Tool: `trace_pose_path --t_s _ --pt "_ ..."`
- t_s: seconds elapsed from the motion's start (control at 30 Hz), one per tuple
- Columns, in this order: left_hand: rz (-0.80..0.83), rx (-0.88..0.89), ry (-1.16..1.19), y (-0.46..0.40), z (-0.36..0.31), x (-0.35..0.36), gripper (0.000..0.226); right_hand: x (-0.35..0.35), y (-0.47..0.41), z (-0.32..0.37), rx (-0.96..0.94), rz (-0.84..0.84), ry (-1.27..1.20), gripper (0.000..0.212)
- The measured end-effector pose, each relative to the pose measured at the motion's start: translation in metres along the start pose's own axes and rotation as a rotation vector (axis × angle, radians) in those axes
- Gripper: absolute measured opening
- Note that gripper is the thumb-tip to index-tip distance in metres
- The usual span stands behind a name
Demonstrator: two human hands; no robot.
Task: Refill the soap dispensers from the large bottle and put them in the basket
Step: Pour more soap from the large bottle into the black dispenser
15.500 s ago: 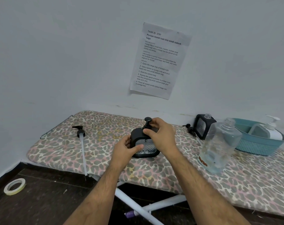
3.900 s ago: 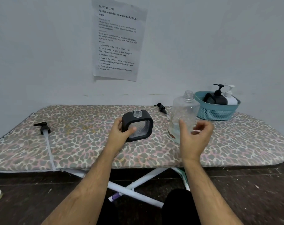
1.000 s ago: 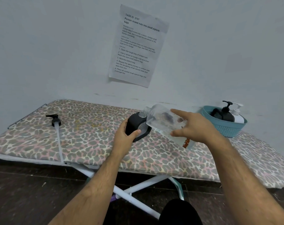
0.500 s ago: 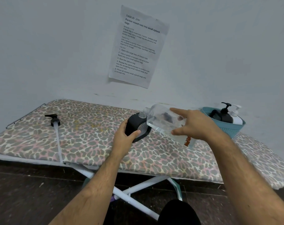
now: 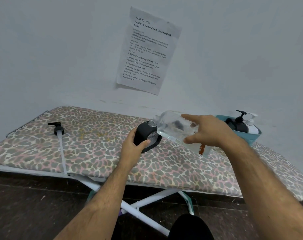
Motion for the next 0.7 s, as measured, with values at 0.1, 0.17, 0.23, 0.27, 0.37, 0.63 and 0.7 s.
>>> trace_pose_path --t_s 0.1,0.17,0.23,0.27,0.37,0.63,0.7 --pt "-0.001 0.002 -0.001 0.001 -0.002 -0.001 0.058 -0.003 0.0 0.001 -0.003 0.002 0.012 0.087" --pt "0.0 0.006 0.003 0.002 -0.005 -0.001 0.058 -0.004 0.001 0.002 -0.007 0.002 0.023 0.086" --pt "0.002 0.007 -0.001 0.002 -0.005 -0.001 0.058 -0.006 0.001 0.002 -0.007 -0.001 0.027 0.086" --pt "0.004 0.006 -0.001 0.002 -0.005 -0.001 0.058 -0.006 0.001 0.002 -0.006 -0.001 0.028 0.086" --pt "0.006 0.0 0.007 0.002 -0.003 0.0 0.058 -0.006 -0.001 0.003 -0.003 0.002 0.028 0.086" --pt "0.005 0.002 0.036 0.002 -0.005 0.001 0.056 -0.012 -0.002 0.005 0.001 0.015 0.055 0.087" --pt "0.004 0.002 0.038 0.001 -0.003 0.0 0.056 -0.013 -0.002 0.007 -0.003 0.013 0.066 0.087"
Point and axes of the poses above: each hand's wrist, its own y-axis away from the middle knuckle, its own x-axis out of the palm, z = x × y, the point moved 6 cm from there along -y, towards the middle knuckle, and after that the axes turned 9 degrees about x, right-handed, at the moved point
